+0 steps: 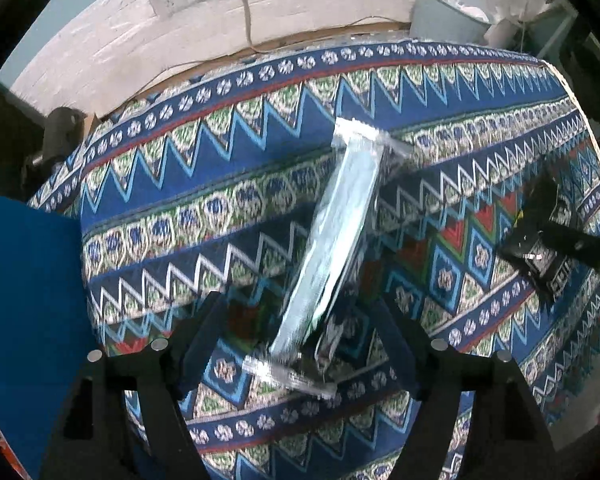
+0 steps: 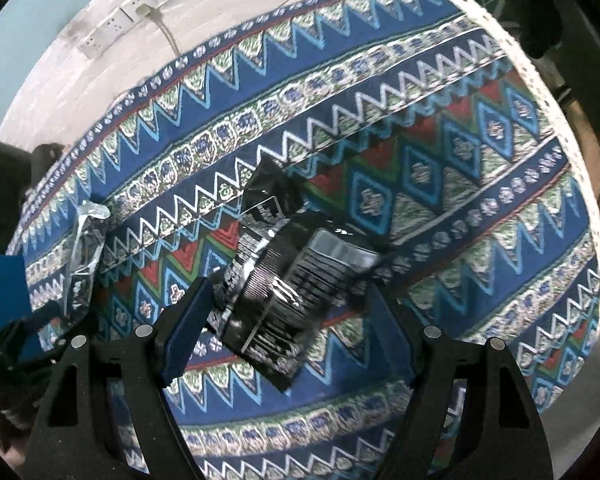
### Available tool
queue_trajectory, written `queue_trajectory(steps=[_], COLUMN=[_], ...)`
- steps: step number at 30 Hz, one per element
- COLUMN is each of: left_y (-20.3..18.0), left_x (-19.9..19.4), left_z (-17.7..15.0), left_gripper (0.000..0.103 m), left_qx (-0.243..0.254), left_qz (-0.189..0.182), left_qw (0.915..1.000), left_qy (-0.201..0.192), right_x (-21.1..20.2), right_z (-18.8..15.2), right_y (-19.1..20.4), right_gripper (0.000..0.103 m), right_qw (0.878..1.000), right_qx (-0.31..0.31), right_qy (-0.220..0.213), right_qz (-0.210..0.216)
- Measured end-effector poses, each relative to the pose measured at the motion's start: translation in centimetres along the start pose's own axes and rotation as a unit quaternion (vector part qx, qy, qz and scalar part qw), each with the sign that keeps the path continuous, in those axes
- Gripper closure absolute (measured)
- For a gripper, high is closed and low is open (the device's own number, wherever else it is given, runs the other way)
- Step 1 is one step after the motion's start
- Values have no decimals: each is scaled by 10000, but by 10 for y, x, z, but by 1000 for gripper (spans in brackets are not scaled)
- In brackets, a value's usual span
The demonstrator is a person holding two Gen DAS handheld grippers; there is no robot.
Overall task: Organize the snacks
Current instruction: 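Grasp the silver foil stick with the left tool while the right tool grasps the black bag, then lift the silver stick and black bag and carry them over the box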
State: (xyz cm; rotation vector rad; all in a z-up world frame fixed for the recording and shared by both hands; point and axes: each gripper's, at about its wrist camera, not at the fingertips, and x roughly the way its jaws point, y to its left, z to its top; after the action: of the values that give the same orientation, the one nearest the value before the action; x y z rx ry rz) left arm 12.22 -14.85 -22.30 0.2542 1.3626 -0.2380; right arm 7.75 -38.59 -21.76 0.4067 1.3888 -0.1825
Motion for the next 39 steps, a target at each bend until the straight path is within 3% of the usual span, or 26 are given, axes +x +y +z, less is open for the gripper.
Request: queue_trajectory(steps=[8, 10, 12, 14, 21, 39], left_y=[8, 4, 4, 4, 20, 35], left_x=[8, 9, 10, 8, -2, -86], left_z=[23, 27, 26, 29, 17, -10], left_gripper=[28, 39, 60, 73, 74, 74], left_qx=[-109, -22, 101, 150, -21, -140], left_qz=[-86, -35, 119, 169, 127, 186], left_qw=[9999, 9999, 9997, 9995, 9995, 9945], left_qy=[-96, -168, -199, -225, -281, -1021], right_x=[28, 31, 33, 34, 27, -71], right_z=[14, 11, 5, 3, -6, -28], right_y=[18, 26, 34, 42, 62, 112], right_gripper=[26, 26, 29, 35, 38, 38], right_qw=[9980, 9961, 9936, 9910, 9855, 9733], right_qx=[-476, -726, -962, -1168, -1565, -2099], right_qy=[0, -22, -59, -93, -174, -824], right_qz=[-416, -510, -594, -647, -630, -434])
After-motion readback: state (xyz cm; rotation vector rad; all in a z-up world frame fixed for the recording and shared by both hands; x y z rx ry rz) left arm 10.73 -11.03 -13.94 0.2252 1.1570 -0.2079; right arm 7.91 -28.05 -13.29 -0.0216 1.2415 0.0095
